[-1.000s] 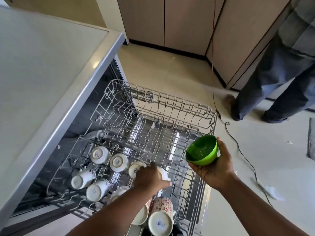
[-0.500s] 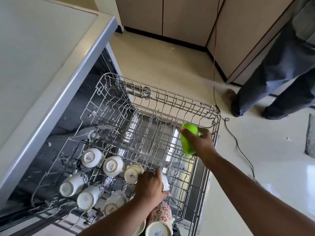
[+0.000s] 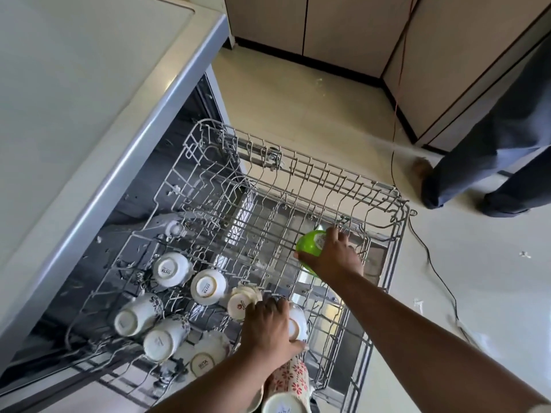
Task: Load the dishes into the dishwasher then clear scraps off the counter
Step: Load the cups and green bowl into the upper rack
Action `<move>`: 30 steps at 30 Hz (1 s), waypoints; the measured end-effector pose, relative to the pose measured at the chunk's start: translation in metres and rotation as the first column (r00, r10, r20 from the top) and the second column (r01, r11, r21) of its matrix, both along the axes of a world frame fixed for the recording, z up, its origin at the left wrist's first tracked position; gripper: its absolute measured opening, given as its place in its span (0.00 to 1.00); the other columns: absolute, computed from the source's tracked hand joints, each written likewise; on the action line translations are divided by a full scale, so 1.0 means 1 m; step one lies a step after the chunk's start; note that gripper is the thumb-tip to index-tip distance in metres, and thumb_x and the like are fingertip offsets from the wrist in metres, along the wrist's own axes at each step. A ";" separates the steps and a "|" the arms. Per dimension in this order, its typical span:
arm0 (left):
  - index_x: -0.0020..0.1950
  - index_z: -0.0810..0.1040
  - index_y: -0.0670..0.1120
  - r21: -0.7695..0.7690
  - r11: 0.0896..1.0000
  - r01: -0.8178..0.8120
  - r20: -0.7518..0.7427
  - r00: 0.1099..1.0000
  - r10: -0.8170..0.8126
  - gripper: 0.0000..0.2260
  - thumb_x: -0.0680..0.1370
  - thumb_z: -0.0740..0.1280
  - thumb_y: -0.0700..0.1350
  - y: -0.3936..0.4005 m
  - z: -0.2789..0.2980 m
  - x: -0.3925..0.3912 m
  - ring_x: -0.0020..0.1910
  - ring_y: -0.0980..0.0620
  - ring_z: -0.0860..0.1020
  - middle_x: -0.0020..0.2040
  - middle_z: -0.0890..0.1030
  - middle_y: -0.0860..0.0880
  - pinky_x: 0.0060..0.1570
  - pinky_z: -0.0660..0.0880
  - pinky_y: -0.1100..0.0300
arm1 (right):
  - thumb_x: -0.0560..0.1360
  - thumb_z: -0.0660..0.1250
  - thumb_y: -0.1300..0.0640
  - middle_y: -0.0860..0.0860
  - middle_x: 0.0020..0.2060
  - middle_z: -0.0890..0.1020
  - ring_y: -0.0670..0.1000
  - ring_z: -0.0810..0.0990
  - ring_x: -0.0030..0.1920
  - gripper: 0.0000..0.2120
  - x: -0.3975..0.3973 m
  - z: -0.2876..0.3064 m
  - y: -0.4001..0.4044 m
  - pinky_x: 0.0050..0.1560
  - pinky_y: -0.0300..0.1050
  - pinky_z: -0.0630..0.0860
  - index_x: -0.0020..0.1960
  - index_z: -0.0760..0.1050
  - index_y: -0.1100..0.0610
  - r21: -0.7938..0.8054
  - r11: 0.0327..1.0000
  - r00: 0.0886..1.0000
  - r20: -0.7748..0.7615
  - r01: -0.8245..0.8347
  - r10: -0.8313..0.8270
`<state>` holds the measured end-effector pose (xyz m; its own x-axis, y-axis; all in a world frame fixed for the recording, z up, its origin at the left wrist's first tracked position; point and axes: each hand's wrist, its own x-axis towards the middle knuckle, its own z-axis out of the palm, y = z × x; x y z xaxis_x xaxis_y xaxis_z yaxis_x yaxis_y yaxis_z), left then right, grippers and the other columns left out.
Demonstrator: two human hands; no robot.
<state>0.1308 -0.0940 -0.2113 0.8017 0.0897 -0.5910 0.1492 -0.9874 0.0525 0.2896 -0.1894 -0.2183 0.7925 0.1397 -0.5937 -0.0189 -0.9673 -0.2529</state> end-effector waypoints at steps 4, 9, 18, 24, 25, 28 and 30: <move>0.69 0.61 0.42 -0.010 1.000 -0.001 0.006 1.000 0.001 0.38 0.72 0.62 0.69 0.001 0.002 -0.004 0.59 0.45 0.73 0.64 0.71 0.42 0.60 0.66 0.51 | 0.68 0.66 0.30 0.56 0.67 0.66 0.64 0.75 0.61 0.43 0.000 -0.003 -0.004 0.53 0.60 0.78 0.72 0.55 0.53 0.039 0.998 0.999 -0.009 -0.044 0.044; 0.71 0.60 0.43 -0.056 0.998 -0.033 0.062 0.997 0.036 0.40 0.72 0.59 0.72 0.005 0.011 -0.008 0.63 0.45 0.69 0.67 0.68 0.43 0.62 0.65 0.51 | 0.71 0.62 0.30 0.57 0.72 0.63 0.64 0.72 0.65 0.44 -0.001 0.009 -0.011 0.56 0.59 0.75 0.75 0.52 0.54 0.070 0.994 0.996 -0.003 -0.087 0.087; 0.60 0.75 0.47 -0.101 0.976 -0.195 0.292 0.932 0.216 0.34 0.70 0.54 0.72 0.008 0.062 -0.020 0.60 0.43 0.68 0.62 0.76 0.43 0.56 0.71 0.47 | 0.75 0.61 0.36 0.53 0.68 0.69 0.58 0.71 0.66 0.32 0.001 0.059 -0.038 0.60 0.52 0.71 0.72 0.60 0.52 0.019 0.942 0.928 0.175 -0.336 0.328; 0.55 0.80 0.43 -0.020 0.964 -0.267 0.248 0.932 0.263 0.38 0.67 0.56 0.74 -0.033 0.053 -0.030 0.53 0.40 0.80 0.55 0.82 0.41 0.47 0.78 0.48 | 0.74 0.60 0.36 0.53 0.68 0.70 0.57 0.65 0.69 0.32 0.000 0.059 -0.070 0.68 0.51 0.65 0.71 0.62 0.52 -0.024 0.812 0.777 0.276 -0.583 0.566; 0.56 0.79 0.41 -0.021 0.955 -0.296 0.281 0.915 0.290 0.39 0.69 0.54 0.74 -0.050 0.050 -0.030 0.53 0.38 0.80 0.56 0.81 0.39 0.48 0.78 0.47 | 0.74 0.58 0.35 0.54 0.68 0.70 0.57 0.65 0.70 0.33 -0.001 0.058 -0.084 0.69 0.51 0.64 0.71 0.62 0.53 -0.018 0.783 0.748 0.284 -0.621 0.600; 0.59 0.78 0.40 -0.050 0.912 -0.407 0.276 0.872 0.405 0.38 0.71 0.55 0.72 -0.104 0.051 -0.021 0.55 0.38 0.79 0.57 0.80 0.38 0.52 0.77 0.45 | 0.75 0.56 0.36 0.53 0.71 0.66 0.56 0.61 0.73 0.33 0.000 0.061 -0.134 0.72 0.51 0.59 0.74 0.60 0.53 0.009 0.716 0.678 0.327 -0.698 0.658; 0.60 0.79 0.41 -0.056 0.887 -0.459 0.277 0.846 0.455 0.37 0.69 0.57 0.70 -0.144 0.051 -0.019 0.55 0.39 0.80 0.57 0.81 0.39 0.51 0.78 0.46 | 0.76 0.57 0.38 0.51 0.72 0.65 0.54 0.59 0.74 0.31 0.002 0.068 -0.171 0.73 0.49 0.58 0.75 0.58 0.51 0.024 0.674 0.641 0.334 -0.739 0.691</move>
<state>0.1115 -0.2377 -0.1604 0.7973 0.4919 -0.3499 0.5652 -0.8118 0.1467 0.2917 -0.3602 -0.1506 0.5287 0.7972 -0.2916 0.7551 -0.5986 -0.2674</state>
